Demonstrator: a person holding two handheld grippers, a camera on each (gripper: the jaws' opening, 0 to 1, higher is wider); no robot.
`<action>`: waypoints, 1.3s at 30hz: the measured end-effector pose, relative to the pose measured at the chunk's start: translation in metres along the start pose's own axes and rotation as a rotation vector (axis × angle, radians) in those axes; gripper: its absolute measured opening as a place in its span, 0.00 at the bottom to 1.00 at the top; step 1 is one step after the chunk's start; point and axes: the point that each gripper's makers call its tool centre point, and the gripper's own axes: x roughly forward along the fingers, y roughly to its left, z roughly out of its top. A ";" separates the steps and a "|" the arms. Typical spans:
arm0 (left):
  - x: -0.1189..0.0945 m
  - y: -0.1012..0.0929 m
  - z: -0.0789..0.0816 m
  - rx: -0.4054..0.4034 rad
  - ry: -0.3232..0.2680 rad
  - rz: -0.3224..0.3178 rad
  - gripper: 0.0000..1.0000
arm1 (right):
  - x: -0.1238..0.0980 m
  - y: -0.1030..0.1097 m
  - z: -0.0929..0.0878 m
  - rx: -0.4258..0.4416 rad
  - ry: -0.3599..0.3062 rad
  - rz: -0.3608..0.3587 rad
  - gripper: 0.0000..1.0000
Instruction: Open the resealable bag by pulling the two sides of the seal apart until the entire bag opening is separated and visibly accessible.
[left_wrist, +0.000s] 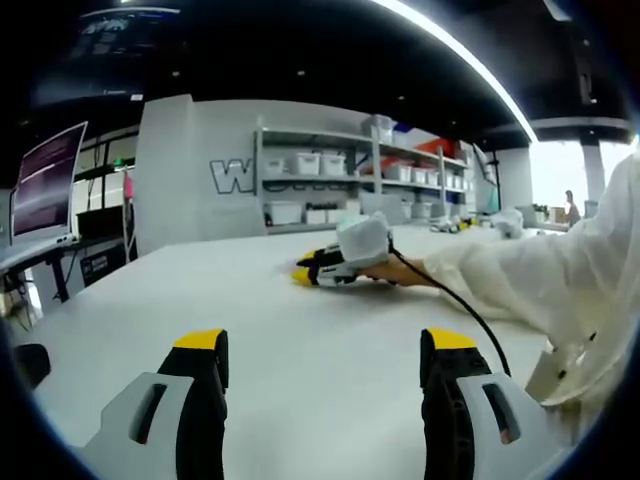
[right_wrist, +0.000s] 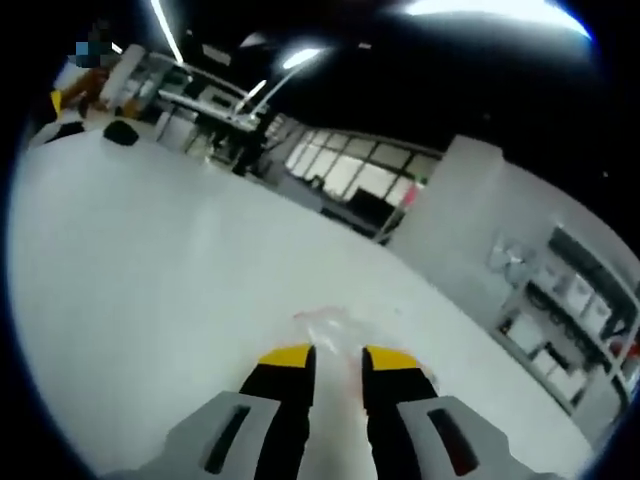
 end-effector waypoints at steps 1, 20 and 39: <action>0.000 0.000 0.000 0.001 0.000 0.000 0.78 | 0.002 -0.001 -0.001 0.018 0.001 -0.003 0.14; -0.003 0.002 0.000 0.000 -0.001 0.004 0.78 | 0.006 0.000 -0.008 0.064 0.039 -0.015 0.00; -0.006 0.002 0.000 -0.002 -0.003 0.008 0.78 | -0.001 -0.028 0.003 0.406 -0.050 -0.087 0.00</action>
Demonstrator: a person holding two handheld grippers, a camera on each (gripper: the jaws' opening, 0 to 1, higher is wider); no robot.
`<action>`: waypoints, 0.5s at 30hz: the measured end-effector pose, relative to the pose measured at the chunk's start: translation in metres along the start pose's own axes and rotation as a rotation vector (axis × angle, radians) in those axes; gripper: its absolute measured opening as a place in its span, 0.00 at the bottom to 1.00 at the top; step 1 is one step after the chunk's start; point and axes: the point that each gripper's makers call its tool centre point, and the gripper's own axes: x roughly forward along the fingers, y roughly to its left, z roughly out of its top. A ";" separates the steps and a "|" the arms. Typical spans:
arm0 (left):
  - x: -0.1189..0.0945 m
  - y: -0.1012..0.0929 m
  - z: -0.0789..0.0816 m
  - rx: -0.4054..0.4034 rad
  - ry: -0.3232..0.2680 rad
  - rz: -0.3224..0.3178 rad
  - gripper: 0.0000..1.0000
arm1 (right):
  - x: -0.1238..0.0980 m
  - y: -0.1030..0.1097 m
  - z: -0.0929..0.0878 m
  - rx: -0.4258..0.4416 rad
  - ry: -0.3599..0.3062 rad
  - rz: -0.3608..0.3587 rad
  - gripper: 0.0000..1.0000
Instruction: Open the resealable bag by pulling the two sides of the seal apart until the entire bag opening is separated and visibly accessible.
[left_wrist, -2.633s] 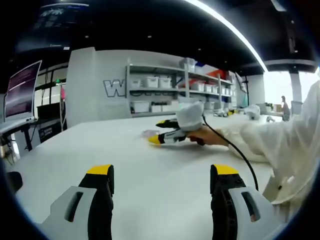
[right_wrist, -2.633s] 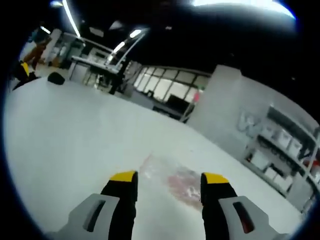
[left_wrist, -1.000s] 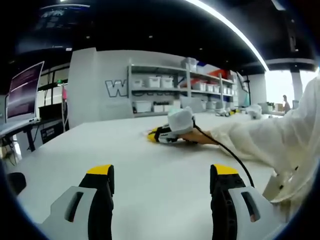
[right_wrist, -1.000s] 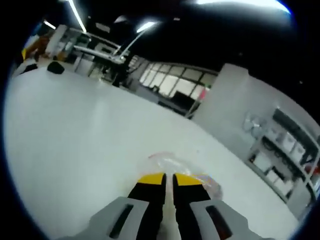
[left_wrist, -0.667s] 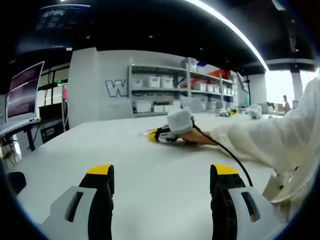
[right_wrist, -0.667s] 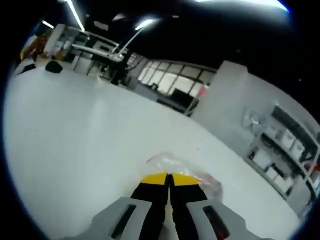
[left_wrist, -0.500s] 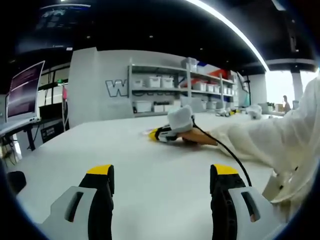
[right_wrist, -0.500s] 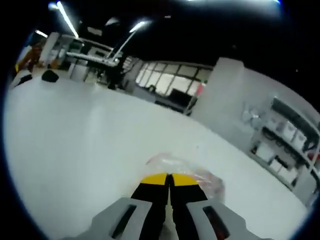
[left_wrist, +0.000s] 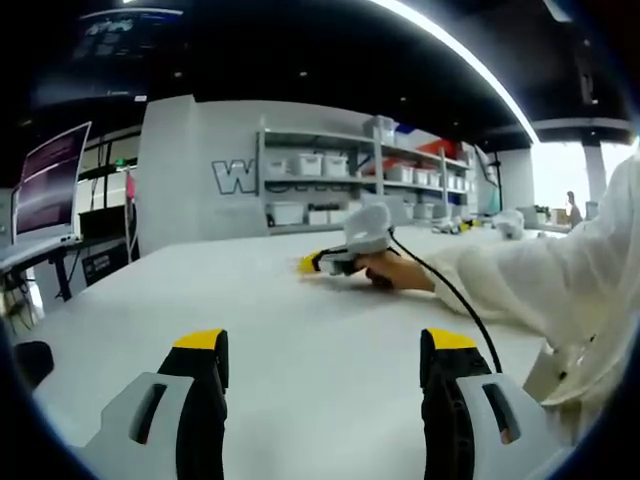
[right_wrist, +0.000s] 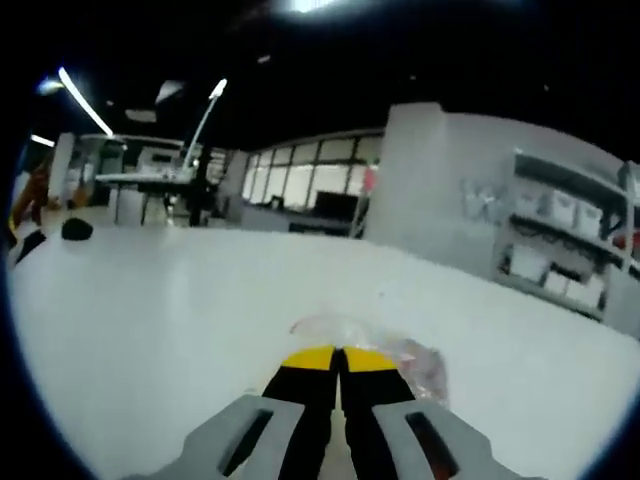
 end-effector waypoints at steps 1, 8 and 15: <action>0.000 0.000 0.000 0.001 0.001 0.001 0.78 | 0.000 -0.002 0.001 0.011 -0.005 -0.003 0.00; -0.001 0.000 0.003 0.005 -0.004 0.001 0.78 | -0.004 -0.010 0.008 0.131 -0.054 -0.024 0.00; -0.001 -0.002 0.003 0.005 -0.003 -0.001 0.78 | -0.010 -0.023 0.017 0.254 -0.097 -0.044 0.00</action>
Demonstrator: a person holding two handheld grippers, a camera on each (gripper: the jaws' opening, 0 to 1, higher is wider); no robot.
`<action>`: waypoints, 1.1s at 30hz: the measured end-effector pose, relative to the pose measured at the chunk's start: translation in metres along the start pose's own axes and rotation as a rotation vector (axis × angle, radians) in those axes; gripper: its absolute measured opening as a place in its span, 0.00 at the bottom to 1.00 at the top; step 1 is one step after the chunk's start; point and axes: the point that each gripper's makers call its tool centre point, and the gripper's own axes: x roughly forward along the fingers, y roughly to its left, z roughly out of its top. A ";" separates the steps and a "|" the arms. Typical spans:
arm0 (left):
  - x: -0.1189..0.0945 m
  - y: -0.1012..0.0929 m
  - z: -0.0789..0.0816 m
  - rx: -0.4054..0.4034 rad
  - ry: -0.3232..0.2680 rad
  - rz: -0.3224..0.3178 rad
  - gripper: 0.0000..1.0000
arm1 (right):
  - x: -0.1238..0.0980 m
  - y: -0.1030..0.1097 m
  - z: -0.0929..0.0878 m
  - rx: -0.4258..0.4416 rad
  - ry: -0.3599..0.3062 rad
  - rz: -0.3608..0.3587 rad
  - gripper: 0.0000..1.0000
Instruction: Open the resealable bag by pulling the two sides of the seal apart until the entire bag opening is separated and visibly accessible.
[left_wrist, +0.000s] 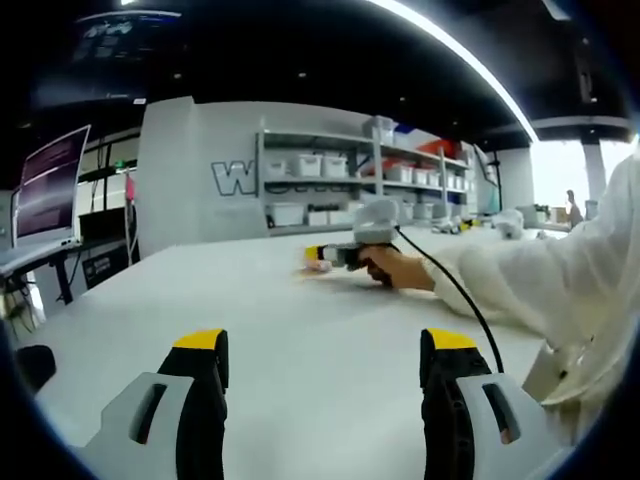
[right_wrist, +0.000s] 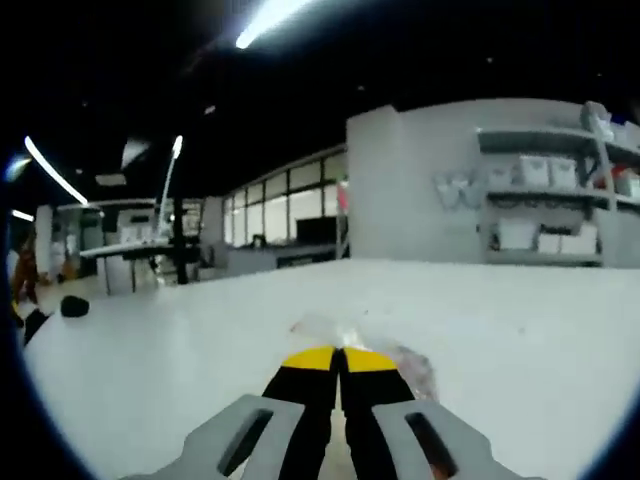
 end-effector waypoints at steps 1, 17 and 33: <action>0.000 -0.001 0.000 -0.002 0.000 -0.002 0.78 | -0.001 -0.003 0.003 0.036 -0.014 -0.005 0.00; 0.000 -0.003 -0.002 -0.002 0.006 -0.007 0.78 | -0.017 -0.015 0.041 0.220 -0.127 0.014 0.00; 0.000 -0.003 -0.001 0.000 0.006 -0.004 0.78 | -0.030 0.004 0.058 0.327 -0.156 0.113 0.00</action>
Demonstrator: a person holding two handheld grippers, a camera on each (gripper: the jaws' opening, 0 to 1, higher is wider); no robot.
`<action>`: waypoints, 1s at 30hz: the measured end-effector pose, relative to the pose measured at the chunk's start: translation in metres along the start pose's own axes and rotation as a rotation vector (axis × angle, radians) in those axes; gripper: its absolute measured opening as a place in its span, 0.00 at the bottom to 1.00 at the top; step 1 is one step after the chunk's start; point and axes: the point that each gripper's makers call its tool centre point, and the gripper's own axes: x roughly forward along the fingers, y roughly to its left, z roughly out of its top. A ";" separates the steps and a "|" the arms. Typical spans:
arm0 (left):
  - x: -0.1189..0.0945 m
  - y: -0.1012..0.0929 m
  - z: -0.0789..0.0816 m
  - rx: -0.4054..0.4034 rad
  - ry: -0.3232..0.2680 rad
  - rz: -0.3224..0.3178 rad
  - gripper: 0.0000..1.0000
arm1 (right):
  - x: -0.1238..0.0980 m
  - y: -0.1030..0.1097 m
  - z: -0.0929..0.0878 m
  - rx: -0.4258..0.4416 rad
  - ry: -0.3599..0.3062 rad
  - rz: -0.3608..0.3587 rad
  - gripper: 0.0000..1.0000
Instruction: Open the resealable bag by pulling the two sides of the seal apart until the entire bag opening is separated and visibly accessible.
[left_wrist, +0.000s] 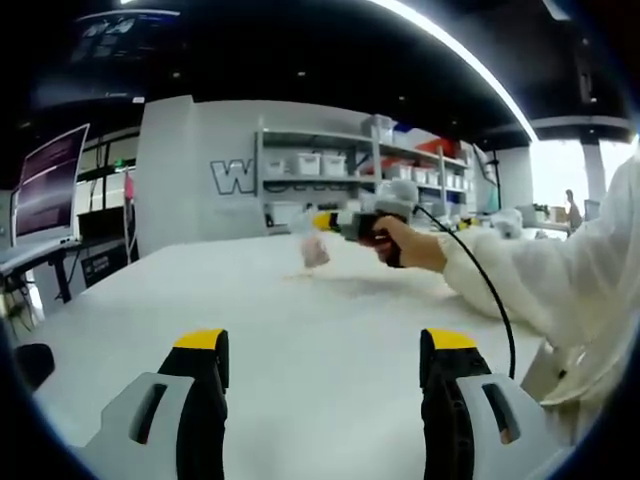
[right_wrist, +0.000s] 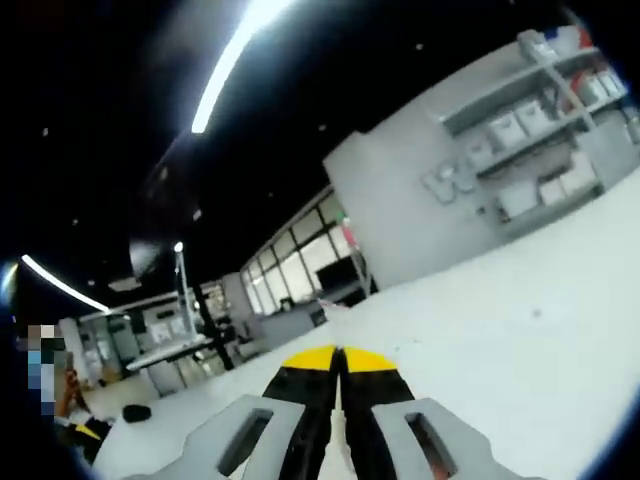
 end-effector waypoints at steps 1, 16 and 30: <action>0.000 0.000 0.001 0.000 -0.002 0.000 0.77 | -0.001 0.001 0.001 0.006 -0.001 0.003 0.00; 0.001 -0.003 0.001 -0.001 -0.006 -0.006 0.77 | -0.011 0.021 0.009 0.002 -0.001 0.070 0.00; 0.001 -0.005 0.002 0.005 -0.006 -0.009 0.77 | -0.018 0.039 0.015 -0.038 -0.003 0.122 0.00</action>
